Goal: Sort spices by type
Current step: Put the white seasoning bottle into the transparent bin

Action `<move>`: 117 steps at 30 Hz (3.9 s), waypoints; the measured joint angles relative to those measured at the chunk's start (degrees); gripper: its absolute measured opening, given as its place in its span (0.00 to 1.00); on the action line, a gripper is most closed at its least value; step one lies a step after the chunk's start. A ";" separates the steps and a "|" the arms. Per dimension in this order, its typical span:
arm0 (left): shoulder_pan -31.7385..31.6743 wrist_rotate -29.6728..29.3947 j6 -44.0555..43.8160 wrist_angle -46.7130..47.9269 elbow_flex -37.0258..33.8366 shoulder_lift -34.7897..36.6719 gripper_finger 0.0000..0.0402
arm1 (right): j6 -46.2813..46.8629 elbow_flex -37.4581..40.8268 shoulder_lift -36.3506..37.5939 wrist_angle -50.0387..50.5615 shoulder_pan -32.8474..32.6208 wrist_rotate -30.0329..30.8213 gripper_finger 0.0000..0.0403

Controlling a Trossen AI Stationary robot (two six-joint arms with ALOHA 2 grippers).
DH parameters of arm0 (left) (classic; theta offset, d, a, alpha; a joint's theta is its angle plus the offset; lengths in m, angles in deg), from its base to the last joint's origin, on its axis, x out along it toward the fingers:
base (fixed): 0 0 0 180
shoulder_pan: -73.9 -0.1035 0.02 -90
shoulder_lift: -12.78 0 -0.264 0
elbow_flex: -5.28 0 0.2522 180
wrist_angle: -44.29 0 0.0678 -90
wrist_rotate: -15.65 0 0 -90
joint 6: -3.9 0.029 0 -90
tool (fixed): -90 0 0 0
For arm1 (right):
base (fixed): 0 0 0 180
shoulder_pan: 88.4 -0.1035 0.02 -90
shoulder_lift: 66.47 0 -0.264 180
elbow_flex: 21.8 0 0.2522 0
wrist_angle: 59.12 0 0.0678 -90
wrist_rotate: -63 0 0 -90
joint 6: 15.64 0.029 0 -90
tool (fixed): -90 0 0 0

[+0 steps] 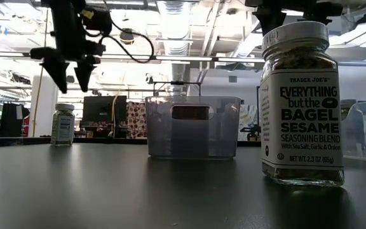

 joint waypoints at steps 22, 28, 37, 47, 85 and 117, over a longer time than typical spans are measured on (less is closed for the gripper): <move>0.01 -7.58 25.63 3.28 0.00 -15.25 0.86 | -2.92 0.00 0.00 0.35 0.15 0.28 0.96; 0.02 -11.21 24.73 3.25 0.00 -18.52 0.86 | -2.97 0.00 0.00 0.33 0.15 0.28 0.96; -0.59 -11.69 22.03 3.65 0.00 -18.75 0.82 | -4.30 0.00 0.00 0.33 0.15 0.31 0.96; -0.59 -11.71 20.47 4.93 0.00 -18.75 0.61 | -4.66 0.00 0.00 0.33 0.24 0.31 0.96; 13.46 0.07 -23.24 19.63 29.03 -18.62 0.50 | -16.10 -0.09 0.74 2.79 5.32 -0.31 0.96; 25.66 16.24 -52.40 -3.18 34.29 -18.66 0.50 | -37.57 41.10 48.77 -51.27 -8.78 10.35 0.90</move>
